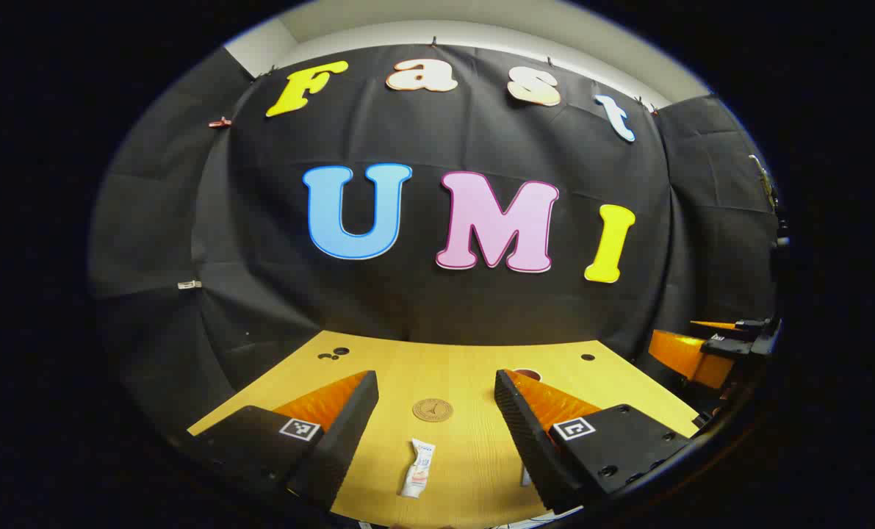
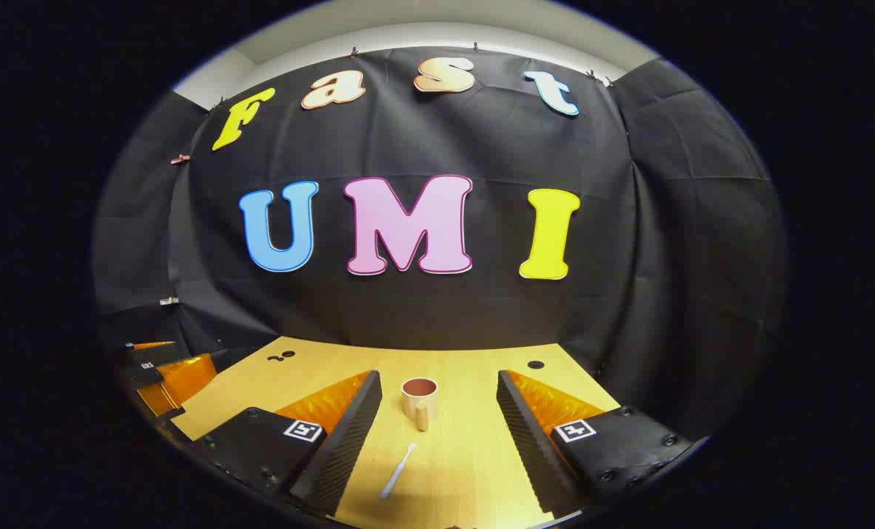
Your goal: Put the toothbrush and toothpaste on the desktop into the cup, then pick up the cup and place it on the coaster on the desktop.
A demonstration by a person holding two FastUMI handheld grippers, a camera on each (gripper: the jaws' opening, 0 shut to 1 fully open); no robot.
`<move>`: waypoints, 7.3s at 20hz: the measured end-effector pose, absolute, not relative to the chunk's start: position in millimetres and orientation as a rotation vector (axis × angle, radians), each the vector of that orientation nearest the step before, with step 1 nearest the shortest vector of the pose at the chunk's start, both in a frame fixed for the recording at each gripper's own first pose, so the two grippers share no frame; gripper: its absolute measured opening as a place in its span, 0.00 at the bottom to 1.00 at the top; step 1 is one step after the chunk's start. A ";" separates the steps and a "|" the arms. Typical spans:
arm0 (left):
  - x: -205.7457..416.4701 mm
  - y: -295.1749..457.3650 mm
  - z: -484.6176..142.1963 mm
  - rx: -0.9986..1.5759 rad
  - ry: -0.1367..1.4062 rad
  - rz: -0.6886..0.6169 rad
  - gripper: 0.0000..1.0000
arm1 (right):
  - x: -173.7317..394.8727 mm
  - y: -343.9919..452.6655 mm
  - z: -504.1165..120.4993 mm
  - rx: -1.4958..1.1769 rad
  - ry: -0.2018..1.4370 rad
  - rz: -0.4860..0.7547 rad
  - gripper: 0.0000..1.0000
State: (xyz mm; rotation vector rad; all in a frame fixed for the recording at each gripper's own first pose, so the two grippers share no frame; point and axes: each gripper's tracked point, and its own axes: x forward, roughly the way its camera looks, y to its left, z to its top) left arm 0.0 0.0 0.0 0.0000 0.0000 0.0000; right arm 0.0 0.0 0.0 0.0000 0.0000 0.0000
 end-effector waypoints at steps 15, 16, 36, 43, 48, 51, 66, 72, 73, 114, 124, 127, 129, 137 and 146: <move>13.7 -5.9 -7.4 0.037 0.016 -0.015 0.99 | 10.7 -3.4 -16.8 0.015 0.045 0.005 0.98; 13.8 -7.1 -8.6 0.039 0.024 -0.019 0.99 | 11.1 -2.4 -17.9 0.016 0.048 0.006 0.98; 79.4 31.7 -118.0 0.062 0.285 0.017 0.99 | 53.1 25.8 -72.7 -0.054 0.176 0.115 0.98; 99.9 31.4 -195.3 0.102 0.439 -0.032 0.99 | 56.4 25.4 -111.1 -0.092 0.273 0.148 0.98; 108.8 40.4 -242.9 0.159 0.511 -0.001 0.96 | 51.1 27.1 -131.9 -0.102 0.332 0.189 0.98; 109.4 41.4 -262.1 0.145 0.553 0.008 0.93 | 48.5 27.4 -144.8 -0.090 0.375 0.205 0.98; 112.5 39.4 -299.9 0.044 0.826 0.109 0.42 | 64.6 40.5 -225.3 0.035 0.613 0.317 0.99; 115.4 37.3 -296.8 0.043 0.856 0.041 0.27 | 74.0 48.2 -254.8 0.003 0.715 0.227 0.99; 114.6 35.9 -296.9 0.035 0.855 0.028 0.27 | 77.2 48.3 -261.4 -0.011 0.727 0.207 0.99; 66.3 17.1 -242.1 -0.114 0.722 0.021 0.23 | 85.0 37.0 -290.2 0.026 0.860 0.216 0.07; 177.0 -73.5 -104.4 -0.197 0.364 -0.161 0.23 | 106.5 -7.1 -238.1 0.055 0.788 0.267 0.06; 217.1 -111.3 -72.9 -0.178 0.257 -0.265 0.23 | 114.2 -23.5 -227.7 0.083 0.781 0.265 0.06; 238.0 -129.6 -66.0 -0.142 0.225 -0.304 0.23 | 117.7 -35.1 -222.9 0.091 0.779 0.261 0.06; 309.7 -179.9 -38.9 -0.078 0.108 -0.422 0.23 | 128.7 -70.1 -219.9 0.133 0.793 0.220 0.06; 360.9 -203.2 -83.1 -0.100 0.078 -0.522 0.23 | 143.0 -78.8 -218.8 0.131 0.768 0.216 0.06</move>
